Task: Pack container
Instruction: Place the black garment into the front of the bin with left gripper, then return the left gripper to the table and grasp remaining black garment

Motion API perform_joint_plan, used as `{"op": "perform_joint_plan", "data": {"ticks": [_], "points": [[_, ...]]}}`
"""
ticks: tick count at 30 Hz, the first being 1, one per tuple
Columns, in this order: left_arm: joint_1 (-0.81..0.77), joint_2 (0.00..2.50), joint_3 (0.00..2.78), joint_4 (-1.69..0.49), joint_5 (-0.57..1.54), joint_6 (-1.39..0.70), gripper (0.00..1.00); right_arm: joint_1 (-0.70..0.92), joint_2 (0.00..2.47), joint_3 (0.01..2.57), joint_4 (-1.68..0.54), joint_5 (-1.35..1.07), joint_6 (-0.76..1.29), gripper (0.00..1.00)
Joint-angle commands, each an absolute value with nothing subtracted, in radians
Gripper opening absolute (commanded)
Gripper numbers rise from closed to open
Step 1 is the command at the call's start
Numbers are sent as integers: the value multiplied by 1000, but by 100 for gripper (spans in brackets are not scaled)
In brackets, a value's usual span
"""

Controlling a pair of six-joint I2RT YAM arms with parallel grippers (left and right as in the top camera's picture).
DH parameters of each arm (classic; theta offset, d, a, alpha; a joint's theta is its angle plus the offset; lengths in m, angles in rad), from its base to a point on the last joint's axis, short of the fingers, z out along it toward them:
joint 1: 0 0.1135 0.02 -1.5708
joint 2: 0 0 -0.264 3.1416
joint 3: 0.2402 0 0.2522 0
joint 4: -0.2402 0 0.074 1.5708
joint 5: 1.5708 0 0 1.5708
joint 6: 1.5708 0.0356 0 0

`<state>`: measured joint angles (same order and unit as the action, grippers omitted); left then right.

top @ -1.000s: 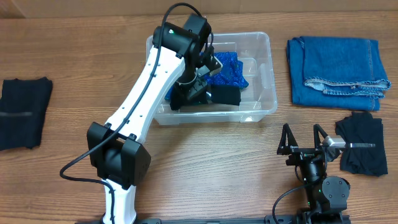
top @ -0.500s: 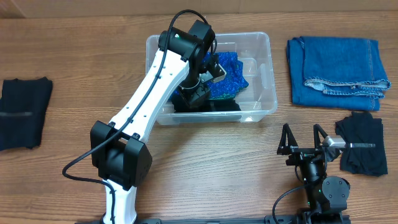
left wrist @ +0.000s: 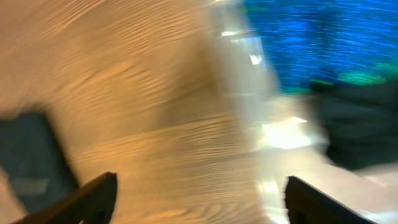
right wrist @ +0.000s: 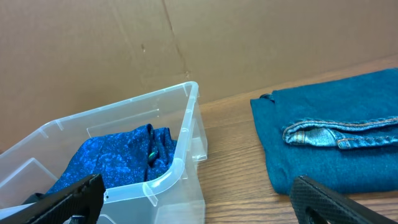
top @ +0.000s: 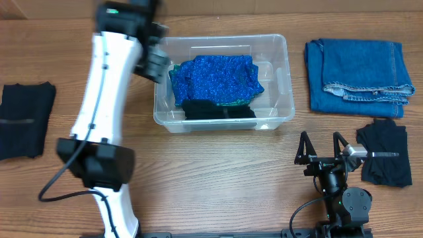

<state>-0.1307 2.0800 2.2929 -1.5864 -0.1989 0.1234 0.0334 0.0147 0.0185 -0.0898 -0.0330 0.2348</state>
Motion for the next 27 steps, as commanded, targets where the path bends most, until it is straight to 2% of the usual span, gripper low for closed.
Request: {"op": "perform_joint_plan", "data": {"ticks": [1,5,10,12,21,27], "points": [[41,2075,2265,-1559,-288,39,93,30,5,8,-83,-20,228,100],[231,2082,2215,-1524,-243,40,91,30,5,8,-83,-20,228,100],[374,2130,2122,-1478,-198,142,87,30,5,8,-83,-20,228,100],[395,2172,2083,-1471,-294,126,92,30,5,8,-83,-20,228,100],[422,2336,2049,-1362,-464,109,97,30,5,8,-83,-20,228,100],[428,2370,2048,-1164,-513,110,97,30,5,8,-83,-20,228,100]]}}
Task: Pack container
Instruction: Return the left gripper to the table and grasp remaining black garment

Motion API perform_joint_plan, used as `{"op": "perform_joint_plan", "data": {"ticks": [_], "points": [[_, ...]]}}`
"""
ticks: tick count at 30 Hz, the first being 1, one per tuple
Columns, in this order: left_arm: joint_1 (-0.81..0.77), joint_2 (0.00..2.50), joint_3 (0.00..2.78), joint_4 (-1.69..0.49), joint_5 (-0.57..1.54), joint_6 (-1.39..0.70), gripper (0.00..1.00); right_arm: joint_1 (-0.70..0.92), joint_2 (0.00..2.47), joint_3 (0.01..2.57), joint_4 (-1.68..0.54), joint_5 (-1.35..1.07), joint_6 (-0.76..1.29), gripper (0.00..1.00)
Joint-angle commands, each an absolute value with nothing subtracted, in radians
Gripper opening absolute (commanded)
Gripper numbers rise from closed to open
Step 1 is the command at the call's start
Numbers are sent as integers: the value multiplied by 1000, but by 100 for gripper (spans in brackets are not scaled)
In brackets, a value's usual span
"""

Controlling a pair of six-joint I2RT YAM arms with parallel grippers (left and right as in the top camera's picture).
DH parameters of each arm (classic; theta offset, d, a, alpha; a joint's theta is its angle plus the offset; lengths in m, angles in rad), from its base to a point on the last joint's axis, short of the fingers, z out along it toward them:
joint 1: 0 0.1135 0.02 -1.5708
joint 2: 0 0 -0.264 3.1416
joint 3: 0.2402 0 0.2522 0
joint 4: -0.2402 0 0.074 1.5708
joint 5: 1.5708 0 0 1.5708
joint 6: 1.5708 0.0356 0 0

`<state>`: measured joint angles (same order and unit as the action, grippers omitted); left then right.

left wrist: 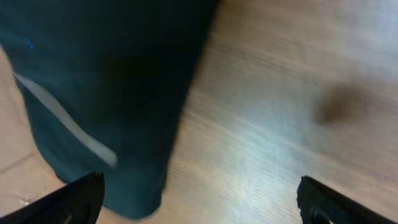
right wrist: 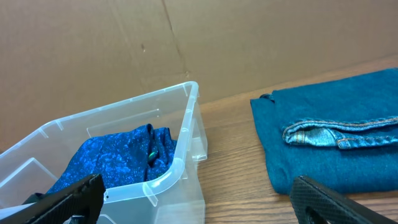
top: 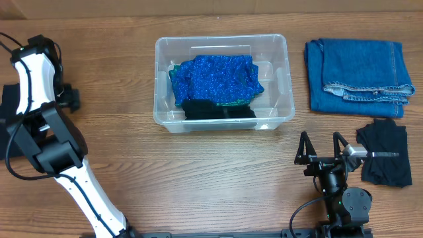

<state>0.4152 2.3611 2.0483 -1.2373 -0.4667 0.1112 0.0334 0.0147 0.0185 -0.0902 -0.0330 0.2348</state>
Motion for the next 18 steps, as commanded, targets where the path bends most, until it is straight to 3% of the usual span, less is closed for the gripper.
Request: {"op": "perform_joint_plan", "data": {"ticks": [1,16,18], "points": [[428,2370,2048,-1136,-520,117,94,30,5,8,-83,-20,228,100],[445,2482,2048,-1031,-731,145,94,30,5,8,-83,-20,228,100],[446,2482,2048,-997,-740,145,90,30,5,8,-83,-20,228,100]]}}
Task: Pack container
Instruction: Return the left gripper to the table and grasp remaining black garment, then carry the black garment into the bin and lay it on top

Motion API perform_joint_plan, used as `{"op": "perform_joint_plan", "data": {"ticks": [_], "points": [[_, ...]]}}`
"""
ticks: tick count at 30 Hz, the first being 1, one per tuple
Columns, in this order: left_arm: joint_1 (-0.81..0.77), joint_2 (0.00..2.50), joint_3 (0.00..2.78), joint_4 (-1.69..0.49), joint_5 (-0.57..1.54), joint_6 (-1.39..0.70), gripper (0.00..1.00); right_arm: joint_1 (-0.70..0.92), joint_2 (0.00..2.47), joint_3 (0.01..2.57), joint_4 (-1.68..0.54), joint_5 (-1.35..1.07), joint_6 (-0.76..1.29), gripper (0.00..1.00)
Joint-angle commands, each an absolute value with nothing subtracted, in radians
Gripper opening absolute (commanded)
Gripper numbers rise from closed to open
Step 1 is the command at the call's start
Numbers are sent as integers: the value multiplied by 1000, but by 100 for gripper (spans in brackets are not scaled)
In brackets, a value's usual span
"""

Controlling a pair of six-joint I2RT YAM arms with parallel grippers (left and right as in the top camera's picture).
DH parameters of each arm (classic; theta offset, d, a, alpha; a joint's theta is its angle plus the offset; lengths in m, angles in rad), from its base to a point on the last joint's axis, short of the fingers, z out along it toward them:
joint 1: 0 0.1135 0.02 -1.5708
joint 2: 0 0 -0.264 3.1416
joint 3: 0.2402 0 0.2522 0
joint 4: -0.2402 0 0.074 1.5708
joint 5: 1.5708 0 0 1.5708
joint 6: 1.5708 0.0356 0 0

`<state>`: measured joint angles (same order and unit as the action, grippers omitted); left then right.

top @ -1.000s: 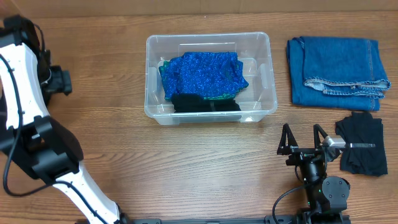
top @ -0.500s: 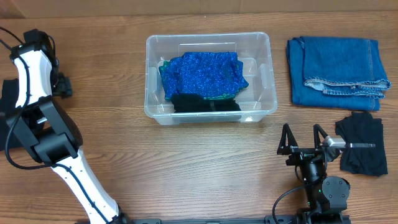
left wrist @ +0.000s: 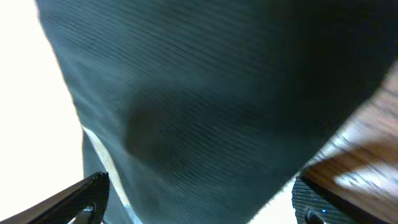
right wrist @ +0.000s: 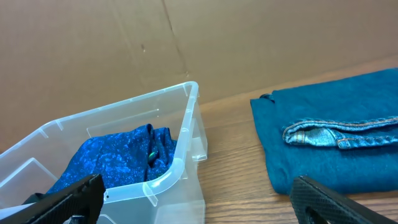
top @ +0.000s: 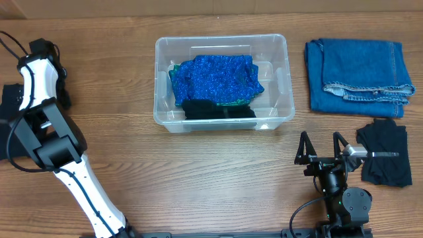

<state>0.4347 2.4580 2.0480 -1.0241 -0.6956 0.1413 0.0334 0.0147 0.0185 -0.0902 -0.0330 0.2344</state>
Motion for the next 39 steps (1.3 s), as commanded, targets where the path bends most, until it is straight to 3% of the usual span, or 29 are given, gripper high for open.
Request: {"op": "perform_joint_plan", "data": {"ticks": [1,4,6,8,10,11,16,24,39], "points": [[447,2482,2048,-978,-740,141,85,30,5,8,-83,-20,228,100],[447,2482,2048,-936,-739,142,72,30,5,8,-83,-20,228,100],[447,2482,2048,-914,-731,142,52,30,5,8,-83,-20,228,100],[447,2482,2048,-912,-688,142,24,30,5,8,-83,-20,228,100],[442,2482,2048,-915,-672,142,7,30,5,8,-83,-20,228,100],[437,2482,2048,-915,-665,142,4,30,5,8,-83,-20,228,100],[398,2471,2076,-955,-559,138,4,30,5,8,-83,-20,228,100],[289,2423,2415,-1171,-314,186,4,30,5,8,-83,-20,228,100],[8,2404,3073,-1397,-227,451,4,30,5,8,-83,-20,228,100]]}}
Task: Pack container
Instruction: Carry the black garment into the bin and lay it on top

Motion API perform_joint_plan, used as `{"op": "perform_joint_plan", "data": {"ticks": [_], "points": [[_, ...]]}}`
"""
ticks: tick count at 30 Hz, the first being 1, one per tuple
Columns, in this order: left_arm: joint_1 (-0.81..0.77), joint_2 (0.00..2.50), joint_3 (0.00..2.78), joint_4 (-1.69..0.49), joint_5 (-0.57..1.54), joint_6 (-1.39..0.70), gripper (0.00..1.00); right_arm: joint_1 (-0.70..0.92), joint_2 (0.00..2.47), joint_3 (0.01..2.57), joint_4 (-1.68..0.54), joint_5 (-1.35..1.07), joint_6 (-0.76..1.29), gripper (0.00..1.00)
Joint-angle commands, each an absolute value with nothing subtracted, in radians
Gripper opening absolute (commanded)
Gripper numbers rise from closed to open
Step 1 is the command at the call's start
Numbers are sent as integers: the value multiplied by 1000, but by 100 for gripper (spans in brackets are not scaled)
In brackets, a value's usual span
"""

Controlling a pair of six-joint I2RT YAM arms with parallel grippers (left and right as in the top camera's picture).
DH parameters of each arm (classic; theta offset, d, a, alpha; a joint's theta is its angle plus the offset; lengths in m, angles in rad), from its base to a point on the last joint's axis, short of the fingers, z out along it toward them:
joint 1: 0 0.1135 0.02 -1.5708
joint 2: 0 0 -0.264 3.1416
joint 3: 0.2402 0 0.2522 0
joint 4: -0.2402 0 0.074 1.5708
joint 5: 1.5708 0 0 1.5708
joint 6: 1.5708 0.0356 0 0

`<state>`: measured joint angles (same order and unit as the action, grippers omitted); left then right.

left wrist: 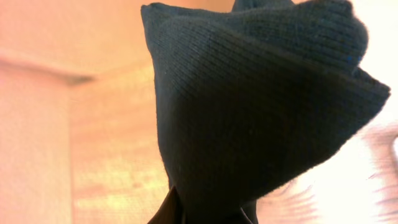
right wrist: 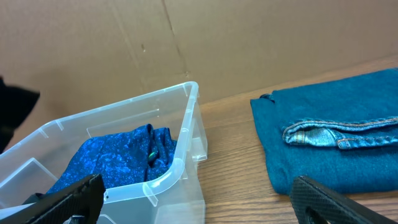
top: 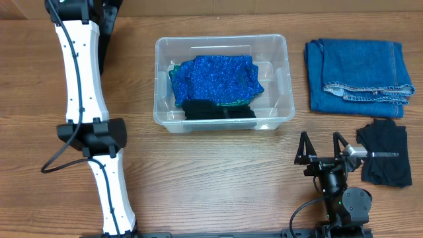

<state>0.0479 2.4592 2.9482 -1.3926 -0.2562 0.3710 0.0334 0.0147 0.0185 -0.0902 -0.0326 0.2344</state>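
Note:
The clear plastic container (top: 281, 99) holds a blue patterned cloth (top: 215, 78) and a black piece (top: 217, 109). My left gripper (left wrist: 205, 214) is shut on a black knit cloth (left wrist: 249, 112), which fills the left wrist view. Overhead, that cloth (top: 108, 33) hangs by my raised left gripper (top: 99, 12) at the back left, to the left of the container. It also shows as a dark cloth (right wrist: 13, 106) at the left edge of the right wrist view. My right gripper (top: 322, 147) rests open and empty near the front edge.
Folded blue jeans (top: 357, 76) lie at the back right. Another black garment (top: 384, 155) lies right of the right gripper. The left arm's white links (top: 82, 86) stretch from the front edge to the back. Cardboard wall (right wrist: 186, 43) stands behind the table.
My left gripper was open low over the black cloth at the table's left edge. Now it is shut on that cloth and raised at the back left. The right arm has not moved.
At first my left gripper was open beside the container's left wall, with the black cloth lying at the left edge. Then it was over that cloth, then closer to it. Now the cloth is off the table, hanging from the shut gripper.

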Motion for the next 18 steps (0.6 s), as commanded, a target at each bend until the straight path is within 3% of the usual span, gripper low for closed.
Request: {"op": "perform_joint_plan", "data": {"ticks": [1,12,18], "points": [[-14,2392,3100,-1400,-207,489,4,30,5,8,-83,-20,228,100],[-350,2310,3101,-1403,-167,891,4,30,5,8,-83,-20,228,100],[-448,2310,2997,-1469,-167,1023,4,30,5,8,-83,-20,228,100]]}}
